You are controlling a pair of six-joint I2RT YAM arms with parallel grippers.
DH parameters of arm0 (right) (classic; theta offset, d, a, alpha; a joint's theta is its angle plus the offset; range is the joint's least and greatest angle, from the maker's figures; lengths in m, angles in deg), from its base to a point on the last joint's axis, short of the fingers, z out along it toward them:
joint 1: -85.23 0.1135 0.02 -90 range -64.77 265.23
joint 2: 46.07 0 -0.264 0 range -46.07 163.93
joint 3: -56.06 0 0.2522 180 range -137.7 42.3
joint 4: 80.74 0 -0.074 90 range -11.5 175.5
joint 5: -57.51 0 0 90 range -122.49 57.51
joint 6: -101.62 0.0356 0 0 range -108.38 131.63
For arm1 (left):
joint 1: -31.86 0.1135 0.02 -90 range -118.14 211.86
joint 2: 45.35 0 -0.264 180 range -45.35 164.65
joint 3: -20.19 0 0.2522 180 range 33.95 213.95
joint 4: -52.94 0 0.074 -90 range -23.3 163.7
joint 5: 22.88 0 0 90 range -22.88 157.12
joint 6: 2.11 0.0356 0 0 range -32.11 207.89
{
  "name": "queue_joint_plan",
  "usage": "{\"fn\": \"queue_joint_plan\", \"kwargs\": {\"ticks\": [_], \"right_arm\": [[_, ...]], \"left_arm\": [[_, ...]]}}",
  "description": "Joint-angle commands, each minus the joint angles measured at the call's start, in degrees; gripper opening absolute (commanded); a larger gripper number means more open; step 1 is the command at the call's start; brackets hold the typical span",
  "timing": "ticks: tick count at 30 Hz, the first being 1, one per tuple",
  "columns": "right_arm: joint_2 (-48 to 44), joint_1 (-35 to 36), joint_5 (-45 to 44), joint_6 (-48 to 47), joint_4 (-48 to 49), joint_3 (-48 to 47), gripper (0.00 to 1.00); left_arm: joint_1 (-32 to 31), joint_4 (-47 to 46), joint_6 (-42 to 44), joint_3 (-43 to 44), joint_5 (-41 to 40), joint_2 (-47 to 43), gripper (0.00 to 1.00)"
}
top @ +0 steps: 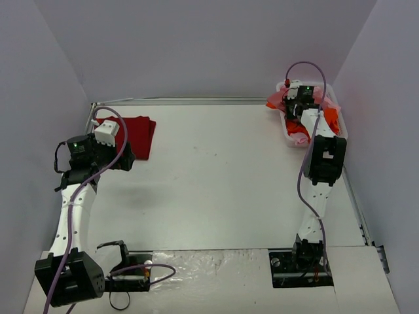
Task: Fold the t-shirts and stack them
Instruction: Grab crumpled tshirt from bin with the right arm
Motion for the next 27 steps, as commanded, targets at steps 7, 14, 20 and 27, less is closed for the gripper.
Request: {"fn": "queue_joint_plan", "kwargs": {"ticks": [7,14,20,27], "right_arm": [[-3.0,0.4,0.6,0.3,-1.2,1.2,0.0],[-13.7,1.5,-3.7,1.6,-1.5,8.0,0.0],[-20.6,1.5,-3.9,1.7,-2.2,10.7,0.0],[-22.3,1.5,-5.4,0.9,-3.9,8.5,0.0]], "left_arm": [[0.5,-1.0,0.7,0.1,1.5,-0.4,0.94],[0.5,-0.8,0.5,0.2,1.8,-0.9,0.94],[0.7,-0.7,0.0,0.2,3.0,-1.4,0.94],[0.8,-0.5,-0.1,0.4,3.2,-1.7,0.94]]}}
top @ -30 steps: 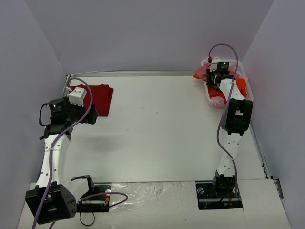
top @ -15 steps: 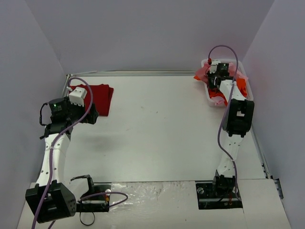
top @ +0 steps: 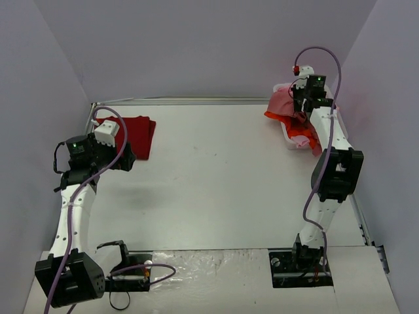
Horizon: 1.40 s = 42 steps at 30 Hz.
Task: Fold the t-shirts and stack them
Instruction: Grab crumpled tshirt from bin with the right arm, then move the tshirt to the center of the board
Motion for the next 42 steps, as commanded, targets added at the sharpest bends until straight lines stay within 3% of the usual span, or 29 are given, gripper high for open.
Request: {"fn": "queue_joint_plan", "kwargs": {"ticks": [1,14,22,26,32,39,40,41,42], "right_arm": [[-2.6,0.4,-1.3,0.1,-2.4,-2.2,0.0],[-14.3,1.0,2.0,1.9,-5.2,-6.1,0.0],[-15.5,3.7,3.8,1.0,-10.3,-17.7,0.0],[-17.0,11.4,3.5,-2.4,-16.8,-23.0,0.0],[-22.5,26.5,0.9,-4.7,-20.9,-22.0,0.0],[-30.4,29.4,16.2,-8.8,-23.4,-8.3,0.0],[-30.9,29.4,16.2,-9.7,-24.4,-7.0,0.09],[-31.2,29.4,15.4,-10.1,-24.4,-4.4,0.31],[-31.9,29.3,14.7,-10.9,-24.3,-3.1,0.42]], "left_arm": [[0.4,-0.4,-0.2,0.4,1.4,-1.7,0.94],[0.6,-0.5,-0.4,0.4,1.8,-1.5,0.94],[0.7,-0.4,-0.5,0.4,1.9,-1.7,0.94],[0.7,-0.5,-0.4,0.3,1.7,-1.4,0.94],[0.8,-0.5,-0.3,0.3,1.4,-1.3,0.94],[1.0,-0.7,-0.3,0.1,1.7,-1.4,0.94],[1.1,-0.7,-0.3,0.1,1.8,-1.3,0.94],[1.1,-0.7,-0.2,0.1,1.8,-1.2,0.94],[1.1,-0.8,-0.2,0.2,1.9,-1.2,0.94]]}}
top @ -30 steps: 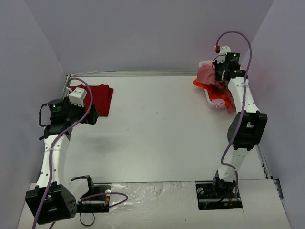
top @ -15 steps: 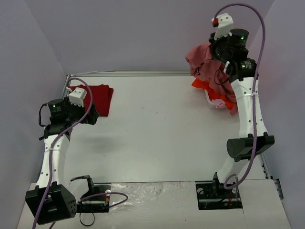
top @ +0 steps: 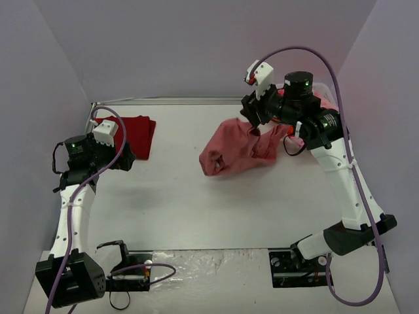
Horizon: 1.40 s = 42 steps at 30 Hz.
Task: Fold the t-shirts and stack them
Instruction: Move the tshirt to the center of the board, then flatten out the tshirt
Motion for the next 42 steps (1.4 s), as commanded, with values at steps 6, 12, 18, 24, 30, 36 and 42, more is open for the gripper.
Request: {"fn": "queue_joint_plan", "kwargs": {"ticks": [6,12,18,24,30,36,42], "right_arm": [[-1.3,-2.0,-2.8,-5.2,0.0,8.8,0.8],[-1.9,-4.1,-2.5,-5.4,0.5,13.9,0.83],[-6.7,-6.7,0.2,-5.1,0.9,23.5,0.82],[-17.8,-8.0,-2.4,-5.9,0.6,38.3,0.87],[-27.2,-12.1,-6.3,-6.3,1.1,49.6,0.89],[-29.1,-18.9,-3.8,-5.2,2.2,49.8,0.91],[-25.7,-22.3,-2.1,-5.1,2.9,49.8,0.91]], "left_arm": [[0.4,-0.7,0.1,0.1,1.4,-0.9,0.94],[0.3,0.7,1.5,0.4,6.4,-2.2,0.94],[-7.7,6.8,7.6,5.9,2.8,1.7,0.94],[-25.7,13.2,15.8,20.9,-9.5,15.5,0.94],[-34.4,12.9,15.6,35.2,-6.0,31.0,0.94],[-42.6,10.5,14.4,42.2,-4.5,45.5,0.94],[-45.8,9.0,10.2,50.6,-0.8,57.4,0.94]]}}
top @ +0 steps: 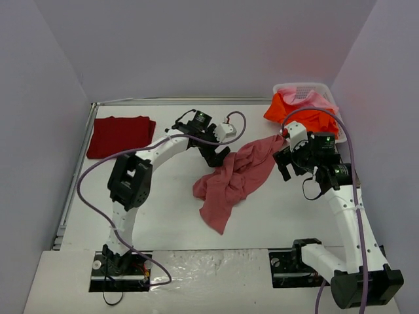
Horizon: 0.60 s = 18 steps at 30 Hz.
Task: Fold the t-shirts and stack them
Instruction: Flatten out the tshirt
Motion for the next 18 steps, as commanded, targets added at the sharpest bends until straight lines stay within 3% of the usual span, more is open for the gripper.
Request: {"fn": "queue_joint_plan", "kwargs": {"ticks": [1,10,11,12,14,15,18], "right_arm": [[2.4,-1.7,2.2,0.4,1.1,-0.1,0.91],[4.5,-3.6,3.4,0.1,1.8,0.7,0.91],[4.5,-3.7,3.4,0.1,2.0,1.0,0.91],[4.5,-3.7,3.3,0.1,2.1,1.1,0.91],[4.5,-3.7,3.3,0.1,2.3,1.3,0.91],[4.7,-3.7,3.4,0.1,2.5,1.5,0.91],[5.3,-3.7,4.3,0.1,2.5,1.3,0.89]], "left_arm": [[-0.9,0.0,-2.5,8.1,3.2,3.2,0.94],[-2.2,-1.3,-4.7,16.2,5.8,11.3,0.97],[-2.2,-0.9,-5.0,17.3,7.4,11.7,0.82],[-2.2,0.3,-5.3,17.9,8.0,12.3,0.57],[-2.2,1.6,-5.8,18.6,8.4,12.4,0.17],[-2.2,2.2,-6.6,18.5,7.0,11.8,0.03],[-1.2,1.7,-7.5,14.7,3.8,7.9,0.02]]}}
